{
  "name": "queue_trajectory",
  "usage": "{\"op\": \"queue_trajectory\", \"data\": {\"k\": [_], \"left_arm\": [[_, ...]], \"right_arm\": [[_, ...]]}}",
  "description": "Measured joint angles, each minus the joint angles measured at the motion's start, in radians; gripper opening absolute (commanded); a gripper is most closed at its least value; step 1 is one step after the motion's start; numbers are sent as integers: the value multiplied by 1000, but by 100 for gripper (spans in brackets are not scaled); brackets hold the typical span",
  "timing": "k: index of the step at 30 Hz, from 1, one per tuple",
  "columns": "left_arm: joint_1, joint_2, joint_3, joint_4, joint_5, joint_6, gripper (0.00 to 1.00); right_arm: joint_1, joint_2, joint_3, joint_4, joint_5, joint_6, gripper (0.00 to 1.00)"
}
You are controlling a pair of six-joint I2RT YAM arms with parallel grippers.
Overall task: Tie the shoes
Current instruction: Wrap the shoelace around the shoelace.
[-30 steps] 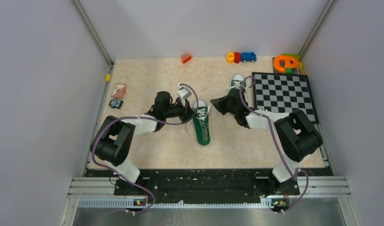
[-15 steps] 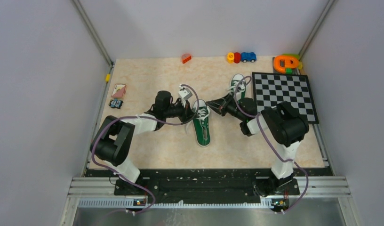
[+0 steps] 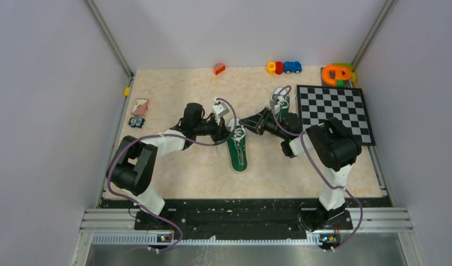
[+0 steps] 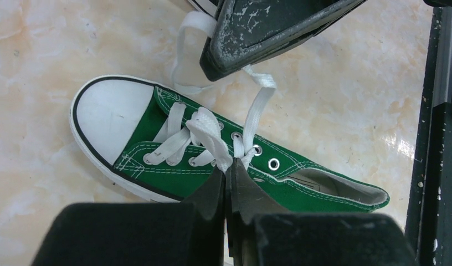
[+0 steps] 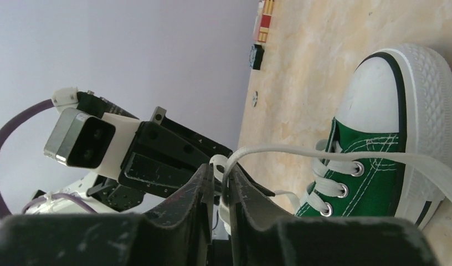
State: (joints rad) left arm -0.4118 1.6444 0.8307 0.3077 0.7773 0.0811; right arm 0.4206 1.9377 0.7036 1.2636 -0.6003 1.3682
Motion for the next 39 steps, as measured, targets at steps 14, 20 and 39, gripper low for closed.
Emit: {"op": "queue_trajectory", "data": {"k": [14, 20, 39], "left_arm": [[0, 1, 33, -64, 39, 79, 0], [0, 1, 34, -70, 46, 80, 0], [0, 67, 147, -204, 98, 173, 0]], "right_arm": [[0, 1, 6, -81, -15, -69, 44], [0, 1, 6, -131, -29, -117, 37], [0, 2, 20, -57, -47, -86, 51]]}}
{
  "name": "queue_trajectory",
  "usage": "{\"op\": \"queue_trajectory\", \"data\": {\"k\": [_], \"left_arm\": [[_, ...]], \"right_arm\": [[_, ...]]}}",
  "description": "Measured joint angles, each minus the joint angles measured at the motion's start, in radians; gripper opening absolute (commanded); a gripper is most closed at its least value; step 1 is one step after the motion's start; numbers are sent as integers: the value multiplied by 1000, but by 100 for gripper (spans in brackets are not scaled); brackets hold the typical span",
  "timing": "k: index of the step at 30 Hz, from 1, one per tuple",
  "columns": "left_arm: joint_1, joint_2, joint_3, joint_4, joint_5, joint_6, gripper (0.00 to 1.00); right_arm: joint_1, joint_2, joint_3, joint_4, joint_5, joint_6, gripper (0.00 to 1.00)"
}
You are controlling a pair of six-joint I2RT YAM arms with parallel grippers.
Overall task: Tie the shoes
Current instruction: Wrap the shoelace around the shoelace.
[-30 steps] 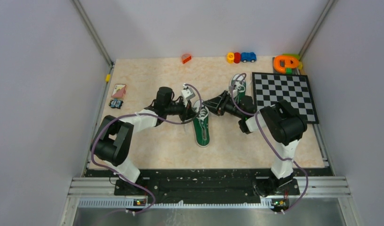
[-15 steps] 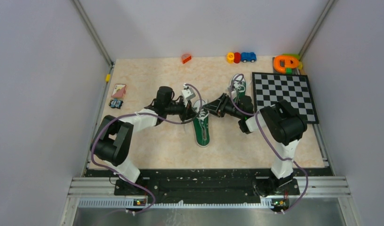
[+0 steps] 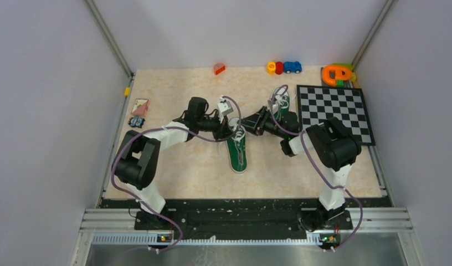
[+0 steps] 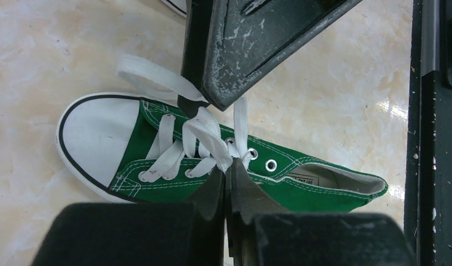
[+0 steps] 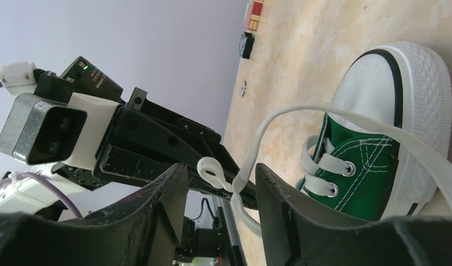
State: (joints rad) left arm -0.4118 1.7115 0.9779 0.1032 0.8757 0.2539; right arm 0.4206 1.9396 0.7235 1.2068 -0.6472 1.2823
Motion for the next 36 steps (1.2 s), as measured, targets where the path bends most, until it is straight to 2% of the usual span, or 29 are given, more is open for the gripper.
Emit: {"op": "queue_trajectory", "data": {"k": [4, 8, 14, 20, 27, 36], "left_arm": [[0, 11, 16, -14, 11, 0, 0], [0, 16, 24, -15, 26, 0, 0], [-5, 47, 67, -22, 57, 0, 0], [-14, 77, 101, -39, 79, 3, 0], [-23, 106, 146, -87, 89, 19, 0], [-29, 144, 230, -240, 76, 93, 0]], "right_arm": [[0, 1, 0, 8, -6, 1, 54], [0, 5, 0, 16, -11, 1, 63], [2, 25, 0, 33, -26, 0, 63], [2, 36, 6, 34, -36, -5, 57], [3, 46, 26, 40, -50, -8, 56], [3, 46, 40, 3, -58, -38, 46]]}}
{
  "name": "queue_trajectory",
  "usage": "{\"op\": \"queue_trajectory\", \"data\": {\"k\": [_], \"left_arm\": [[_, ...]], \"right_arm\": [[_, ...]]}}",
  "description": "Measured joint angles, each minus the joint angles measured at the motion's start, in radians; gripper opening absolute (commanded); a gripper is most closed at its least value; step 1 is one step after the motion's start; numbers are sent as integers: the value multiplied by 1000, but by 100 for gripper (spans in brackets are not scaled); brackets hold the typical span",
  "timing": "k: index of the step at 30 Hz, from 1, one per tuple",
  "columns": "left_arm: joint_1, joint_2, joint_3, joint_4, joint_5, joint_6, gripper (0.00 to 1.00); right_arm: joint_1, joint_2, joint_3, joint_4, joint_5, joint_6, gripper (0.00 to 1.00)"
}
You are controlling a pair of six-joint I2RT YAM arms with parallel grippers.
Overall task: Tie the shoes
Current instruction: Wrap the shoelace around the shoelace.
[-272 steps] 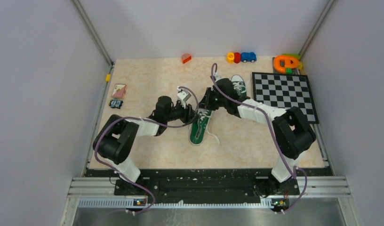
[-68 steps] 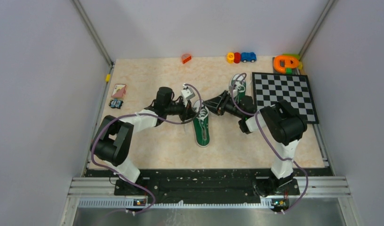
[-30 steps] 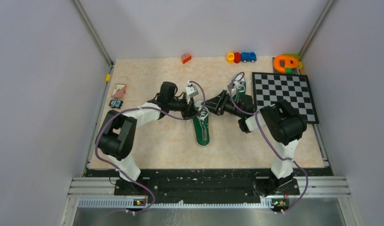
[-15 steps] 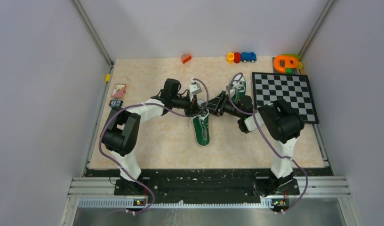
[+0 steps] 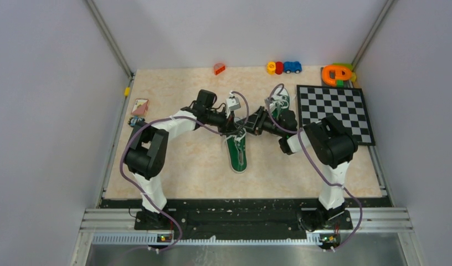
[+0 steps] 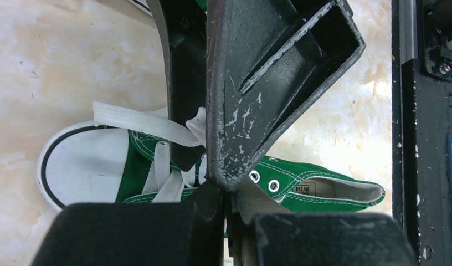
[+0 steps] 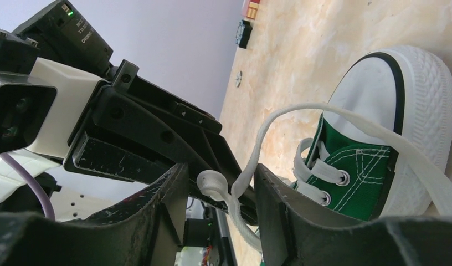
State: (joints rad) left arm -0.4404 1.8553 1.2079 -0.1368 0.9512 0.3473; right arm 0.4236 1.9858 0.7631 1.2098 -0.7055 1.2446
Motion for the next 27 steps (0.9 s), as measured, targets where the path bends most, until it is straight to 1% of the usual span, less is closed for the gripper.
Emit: {"op": "queue_trajectory", "data": {"k": [1, 8, 10, 13, 14, 15, 16, 19, 25, 27], "left_arm": [[0, 2, 6, -12, -3, 7, 0], [-3, 4, 21, -59, -26, 27, 0], [-3, 4, 23, -66, -29, 27, 6], [-5, 4, 23, -67, -38, 26, 18], [-5, 4, 23, -67, -42, 26, 22], [-6, 4, 21, -64, -46, 24, 27], [-6, 2, 14, -53, -51, 22, 29], [-7, -14, -34, 0, -67, 13, 32], [-7, -48, -110, 90, -90, -25, 33], [-7, -51, -121, 116, -99, -35, 30]], "right_arm": [[0, 0, 4, -6, -1, -5, 45], [1, 0, 6, -28, -3, -19, 23], [1, 0, 6, -37, -3, -22, 19], [1, 0, 6, -47, 0, -23, 9], [1, 0, 6, -51, 2, -23, 7], [1, 0, 6, -52, 5, -24, 6], [0, 0, 6, -54, 6, -23, 5], [0, 0, 5, -63, 4, -23, 2], [-1, 0, 5, -74, 4, -22, 0], [-1, 0, 5, -74, 4, -22, 0]]}}
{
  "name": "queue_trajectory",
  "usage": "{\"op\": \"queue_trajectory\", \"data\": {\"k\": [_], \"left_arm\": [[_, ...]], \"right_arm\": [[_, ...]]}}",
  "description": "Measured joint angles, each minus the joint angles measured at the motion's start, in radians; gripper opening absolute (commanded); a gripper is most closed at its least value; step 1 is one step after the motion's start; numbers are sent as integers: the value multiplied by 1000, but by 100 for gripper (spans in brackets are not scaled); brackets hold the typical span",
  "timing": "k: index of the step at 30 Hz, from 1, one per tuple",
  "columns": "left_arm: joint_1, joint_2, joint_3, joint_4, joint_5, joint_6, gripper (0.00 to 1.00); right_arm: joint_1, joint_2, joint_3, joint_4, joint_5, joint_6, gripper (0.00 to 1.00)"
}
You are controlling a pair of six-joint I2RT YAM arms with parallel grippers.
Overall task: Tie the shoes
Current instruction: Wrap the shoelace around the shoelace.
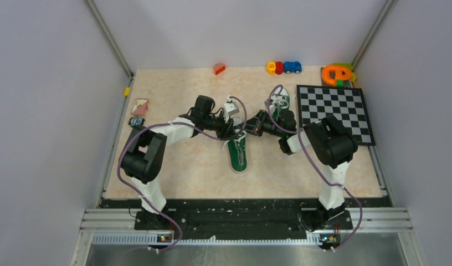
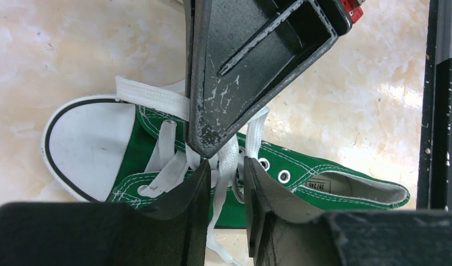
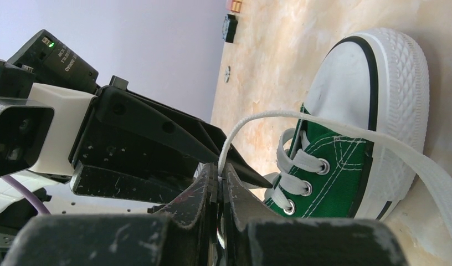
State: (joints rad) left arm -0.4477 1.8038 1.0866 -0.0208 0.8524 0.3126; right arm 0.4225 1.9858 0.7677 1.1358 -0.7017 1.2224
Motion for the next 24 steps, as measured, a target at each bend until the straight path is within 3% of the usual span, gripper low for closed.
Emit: {"op": "queue_trajectory", "data": {"k": [2, 4, 7, 11, 18, 20, 24], "left_arm": [[0, -3, -8, 21, -5, -5, 18], [0, -4, -10, 31, -6, -12, 1], [0, -4, -9, 36, -4, -17, 0], [0, -4, -3, 32, 0, -15, 0], [0, -4, 24, 5, 24, -5, 0], [0, -3, 31, -3, 31, -3, 0], [0, 6, 49, -36, 34, 6, 0]], "right_arm": [[0, 0, 0, 0, 0, 0, 1], [0, 0, 0, 0, 0, 0, 11], [0, 0, -1, 0, 0, 2, 31], [0, -3, -1, -13, 0, -7, 39], [0, -16, -2, -46, 1, -26, 42], [0, -19, -2, -46, 2, -26, 35], [0, -19, -2, -44, 1, -25, 32]]}}
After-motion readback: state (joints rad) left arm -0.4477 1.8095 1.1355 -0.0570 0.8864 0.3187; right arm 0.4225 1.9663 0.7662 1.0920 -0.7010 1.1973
